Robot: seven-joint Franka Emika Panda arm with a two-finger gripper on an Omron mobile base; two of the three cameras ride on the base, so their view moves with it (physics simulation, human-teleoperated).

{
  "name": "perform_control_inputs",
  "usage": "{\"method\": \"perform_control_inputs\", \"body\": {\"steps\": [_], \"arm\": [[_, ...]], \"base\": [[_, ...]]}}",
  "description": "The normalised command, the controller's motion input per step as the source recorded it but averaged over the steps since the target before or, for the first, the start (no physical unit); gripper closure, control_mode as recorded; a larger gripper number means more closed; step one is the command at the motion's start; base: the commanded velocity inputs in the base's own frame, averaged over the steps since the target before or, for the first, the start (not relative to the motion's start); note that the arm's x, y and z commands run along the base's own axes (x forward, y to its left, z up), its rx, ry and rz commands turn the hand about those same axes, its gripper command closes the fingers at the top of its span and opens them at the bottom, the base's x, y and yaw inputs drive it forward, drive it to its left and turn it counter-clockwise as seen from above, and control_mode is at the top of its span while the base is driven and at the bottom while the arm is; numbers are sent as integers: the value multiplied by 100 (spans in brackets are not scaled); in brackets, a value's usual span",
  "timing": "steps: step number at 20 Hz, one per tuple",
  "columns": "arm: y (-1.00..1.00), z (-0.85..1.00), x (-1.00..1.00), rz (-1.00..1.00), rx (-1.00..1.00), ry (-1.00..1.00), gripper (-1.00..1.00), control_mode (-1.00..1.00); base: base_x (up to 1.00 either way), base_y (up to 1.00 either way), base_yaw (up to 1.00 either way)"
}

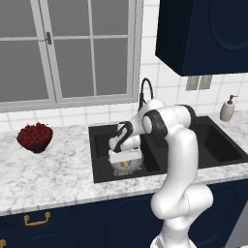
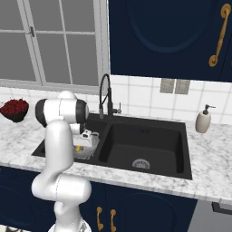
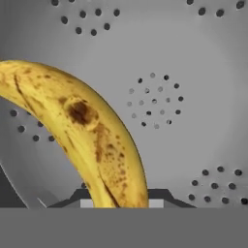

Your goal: Put the colander in the sink, put the banana in the colander, and turn on the sink faucet and pour water over the colander.

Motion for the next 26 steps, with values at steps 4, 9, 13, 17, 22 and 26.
{"method": "perform_control_inputs", "body": {"steps": [4, 9, 13, 17, 22, 26], "arm": [[0, -18, 10, 0, 0, 1, 100, -100], [0, -2, 0, 0, 0, 1, -100, -100], [0, 0, 0, 0, 0, 0, -100, -100], [0, 2, -4, 0, 0, 0, -100, -100], [-19, 13, -7, -6, 0, 0, -100, -100], [-20, 26, -22, -6, 0, -1, -100, -100]], "base": [[0, 0, 0], [0, 0, 0], [0, 0, 0], [0, 0, 0], [0, 0, 0], [0, 0, 0]]}}
